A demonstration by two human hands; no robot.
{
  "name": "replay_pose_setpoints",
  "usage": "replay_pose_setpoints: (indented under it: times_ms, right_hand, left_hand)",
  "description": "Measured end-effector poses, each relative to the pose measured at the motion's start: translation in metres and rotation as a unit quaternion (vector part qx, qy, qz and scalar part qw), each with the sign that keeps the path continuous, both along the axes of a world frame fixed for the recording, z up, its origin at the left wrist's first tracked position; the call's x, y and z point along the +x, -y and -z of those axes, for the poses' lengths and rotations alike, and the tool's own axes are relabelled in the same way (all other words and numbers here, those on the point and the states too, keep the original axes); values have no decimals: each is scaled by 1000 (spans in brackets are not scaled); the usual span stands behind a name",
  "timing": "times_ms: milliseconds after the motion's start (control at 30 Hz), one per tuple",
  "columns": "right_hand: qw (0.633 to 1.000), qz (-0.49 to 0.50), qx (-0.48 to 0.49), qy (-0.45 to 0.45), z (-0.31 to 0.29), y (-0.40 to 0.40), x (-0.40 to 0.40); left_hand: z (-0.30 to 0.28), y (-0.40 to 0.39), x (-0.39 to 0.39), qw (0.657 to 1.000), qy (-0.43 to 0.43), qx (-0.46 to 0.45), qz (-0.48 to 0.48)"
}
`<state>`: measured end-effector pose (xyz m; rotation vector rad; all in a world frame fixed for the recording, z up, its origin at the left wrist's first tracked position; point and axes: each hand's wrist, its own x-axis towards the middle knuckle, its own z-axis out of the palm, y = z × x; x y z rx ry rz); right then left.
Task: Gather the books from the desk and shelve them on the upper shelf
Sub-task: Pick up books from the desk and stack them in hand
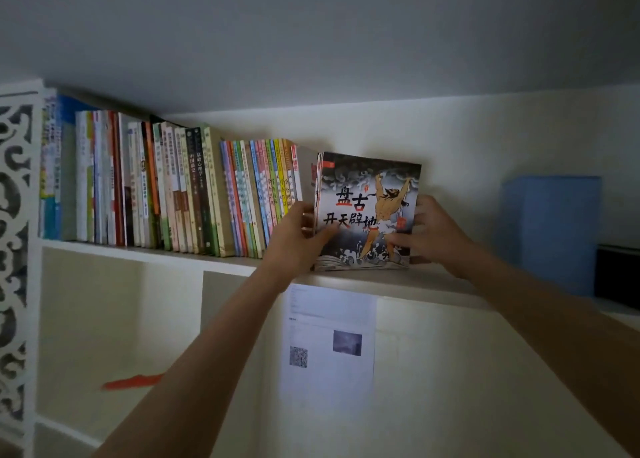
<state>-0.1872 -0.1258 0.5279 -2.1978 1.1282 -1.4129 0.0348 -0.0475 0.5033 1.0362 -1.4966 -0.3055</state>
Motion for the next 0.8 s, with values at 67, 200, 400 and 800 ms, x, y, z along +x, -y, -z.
replay_pose_setpoints:
  times_ms: [67, 200, 400, 800]
  right_hand:
    - [1000, -10, 14, -23, -6, 10, 2]
    - [997, -40, 21, -66, -18, 12, 18]
    - [982, 46, 28, -183, -16, 13, 51]
    - [961, -161, 86, -206, -7, 21, 81]
  left_hand:
    - [0, -1, 18, 999, 26, 16, 38]
    - [-3, -3, 35, 991, 132, 5, 20]
    - [-4, 6, 32, 981, 166, -37, -89]
    - [3, 19, 33, 973, 160, -69, -150]
